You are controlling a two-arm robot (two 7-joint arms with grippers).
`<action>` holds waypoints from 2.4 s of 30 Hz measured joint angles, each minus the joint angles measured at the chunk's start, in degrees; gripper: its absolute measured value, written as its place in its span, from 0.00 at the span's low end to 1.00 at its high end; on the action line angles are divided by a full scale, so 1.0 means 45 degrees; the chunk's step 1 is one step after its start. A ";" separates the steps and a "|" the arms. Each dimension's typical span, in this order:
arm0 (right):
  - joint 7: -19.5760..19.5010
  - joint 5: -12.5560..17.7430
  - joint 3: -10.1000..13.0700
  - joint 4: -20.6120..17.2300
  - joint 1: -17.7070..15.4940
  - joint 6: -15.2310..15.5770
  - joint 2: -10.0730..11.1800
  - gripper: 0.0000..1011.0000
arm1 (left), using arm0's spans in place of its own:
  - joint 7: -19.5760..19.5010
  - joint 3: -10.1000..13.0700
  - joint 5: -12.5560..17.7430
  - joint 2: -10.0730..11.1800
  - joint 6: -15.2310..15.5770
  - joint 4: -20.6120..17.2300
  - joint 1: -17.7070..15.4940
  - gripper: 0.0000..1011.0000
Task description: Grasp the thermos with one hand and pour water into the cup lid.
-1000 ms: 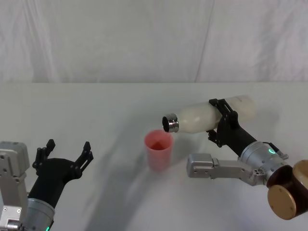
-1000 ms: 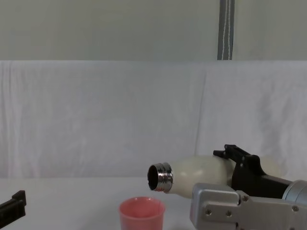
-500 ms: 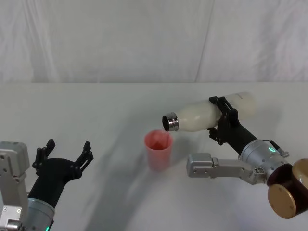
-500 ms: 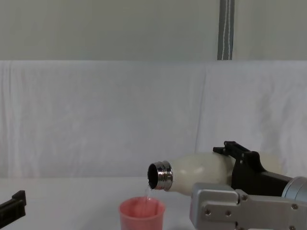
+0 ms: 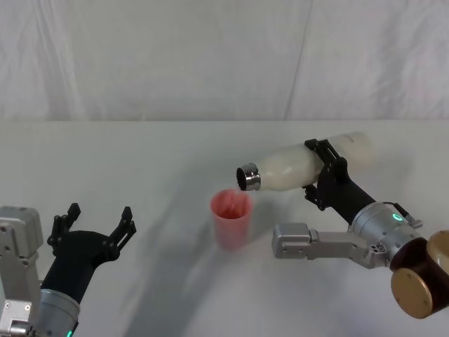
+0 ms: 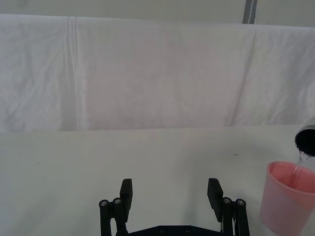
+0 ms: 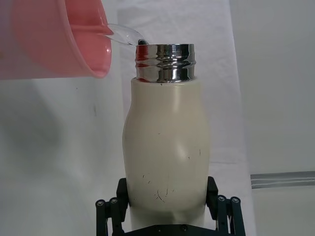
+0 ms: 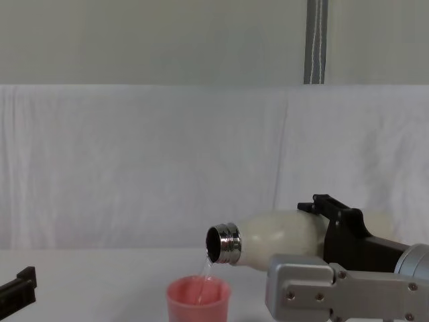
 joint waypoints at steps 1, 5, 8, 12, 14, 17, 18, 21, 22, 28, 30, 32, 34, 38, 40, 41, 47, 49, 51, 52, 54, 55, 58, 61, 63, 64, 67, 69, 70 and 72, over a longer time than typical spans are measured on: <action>0.0002 -0.0003 -0.0005 -0.0012 0.0002 0.0000 0.0002 0.94 | 0.0000 0.0000 0.0000 0.0000 0.0000 0.0000 0.0000 0.99; 0.0023 -0.0023 -0.0025 -0.0055 0.0002 0.0006 0.0016 0.94 | 0.0000 0.0000 0.0000 0.0001 0.0000 0.0000 0.0000 0.99; 0.0040 -0.0047 -0.0036 -0.0085 0.0002 0.0015 0.0031 0.94 | 0.0000 0.0000 0.0000 0.0000 0.0000 0.0000 0.0000 0.99; 0.0109 -0.0074 -0.0065 -0.0125 0.0016 0.0030 0.0027 0.94 | 0.0000 0.0000 0.0000 0.0000 0.0000 0.0000 0.0000 0.99; 0.0120 -0.0080 -0.0077 -0.0140 0.0031 0.0032 0.0023 0.94 | 0.0000 0.0000 0.0000 0.0000 0.0000 0.0000 0.0000 0.99; 0.0136 -0.0106 -0.0102 -0.0164 0.0052 0.0042 0.0015 0.94 | 0.0000 0.0001 0.0000 0.0000 0.0000 0.0000 0.0000 0.99; 0.0141 -0.0113 -0.0109 -0.0170 0.0057 0.0048 0.0014 0.94 | 0.0000 0.0000 0.0000 0.0000 0.0000 0.0000 0.0000 0.99; 0.0177 -0.0134 -0.0129 -0.0189 0.0076 0.0061 0.0011 0.94 | 0.0000 0.0000 0.0000 0.0001 0.0000 0.0000 0.0000 0.99; 0.0191 -0.0135 -0.0132 -0.0195 0.0079 0.0063 0.0011 0.94 | -0.0001 0.0000 0.0000 0.0000 0.0000 0.0000 0.0000 0.99; 0.0239 -0.0153 -0.0144 -0.0270 0.0084 0.0102 0.0022 0.94 | 0.0000 0.0001 0.0000 0.0001 0.0000 0.0000 0.0000 0.99; 0.0246 -0.0161 -0.0148 -0.0287 0.0080 0.0112 0.0029 0.94 | 0.0000 0.0000 0.0000 0.0001 0.0000 0.0000 0.0000 0.99; 0.0255 -0.0166 -0.0152 -0.0296 0.0078 0.0119 0.0036 0.94 | 0.0000 0.0001 0.0000 0.0000 0.0000 0.0001 0.0000 0.99; 0.0259 -0.0169 -0.0154 -0.0302 0.0075 0.0127 0.0038 0.94 | 0.0000 0.0000 0.0000 0.0001 0.0000 0.0000 0.0000 0.99; 0.0268 -0.0172 -0.0155 -0.0305 0.0072 0.0134 0.0042 0.94 | 0.0000 0.0001 0.0000 0.0000 0.0000 0.0000 0.0000 0.99; 0.0270 -0.0173 -0.0155 -0.0309 0.0070 0.0138 0.0050 0.94 | 0.0000 0.0000 0.0001 0.0001 0.0000 0.0000 0.0000 0.99; 0.0275 -0.0174 -0.0155 -0.0314 0.0070 0.0139 0.0054 0.94 | 0.0000 0.0000 0.0000 0.0001 0.0000 0.0000 0.0000 0.99; 0.0340 -0.0176 -0.0155 -0.0360 0.0074 0.0139 0.0111 0.94 | -0.0001 0.0000 0.0000 0.0001 0.0000 0.0000 0.0000 0.99; 0.0354 -0.0178 -0.0155 -0.0379 0.0079 0.0138 0.0130 0.94 | 0.0000 0.0001 0.0000 0.0000 0.0000 0.0000 0.0000 0.99; 0.0357 -0.0185 -0.0155 -0.0390 0.0082 0.0137 0.0138 0.94 | -0.0001 0.0000 0.0000 0.0000 0.0000 0.0000 0.0000 0.99; 0.0356 -0.0189 -0.0155 -0.0391 0.0084 0.0136 0.0141 0.94 | 0.0000 0.0000 0.0000 0.0000 0.0000 0.0000 0.0000 0.99; 0.0360 -0.0192 -0.0155 -0.0392 0.0100 0.0132 0.0142 0.94 | 0.0000 0.0000 0.0000 0.0001 0.0000 0.0000 0.0000 0.99; 0.0374 -0.0193 -0.0155 -0.0392 0.0117 0.0129 0.0145 0.94 | 0.0000 0.0001 0.0000 0.0001 0.0000 0.0000 0.0000 0.99; 0.0404 -0.0191 -0.0154 -0.0391 0.0126 0.0127 0.0147 0.94 | 0.0000 0.0000 0.0000 0.0000 0.0001 0.0000 0.0000 0.99; 0.0454 -0.0124 -0.0126 -0.0428 0.0128 0.0130 0.0124 0.94 | 0.0000 0.0000 0.0000 0.0000 0.0000 0.0000 0.0000 0.99; 0.0502 0.0025 -0.0060 -0.0480 0.0121 0.0131 0.0078 0.94 | 0.0000 0.0001 0.0000 0.0000 0.0000 0.0000 0.0000 0.99; 0.0520 0.0081 -0.0036 -0.0498 0.0108 0.0133 0.0059 0.94 | 0.0000 0.0001 0.0000 0.0001 0.0000 0.0000 0.0000 0.99; 0.0575 0.0286 0.0046 -0.0562 0.0047 0.0131 -0.0012 0.94 | 0.0000 0.0001 0.0000 0.0000 0.0000 0.0000 0.0000 0.99; 0.0612 0.0374 0.0085 -0.0602 0.0018 0.0130 -0.0046 0.94 | 0.0000 0.0000 0.0000 0.0000 0.0000 0.0000 0.0000 0.99; 0.0636 0.0449 0.0117 -0.0636 -0.0009 0.0130 -0.0074 0.94 | 0.0000 0.0001 0.0001 0.0000 0.0000 0.0000 0.0000 0.99; 0.0718 0.0558 0.0168 -0.0715 -0.0052 0.0139 -0.0104 0.94 | 0.0000 0.0000 0.0000 0.0000 0.0000 0.0000 0.0000 0.99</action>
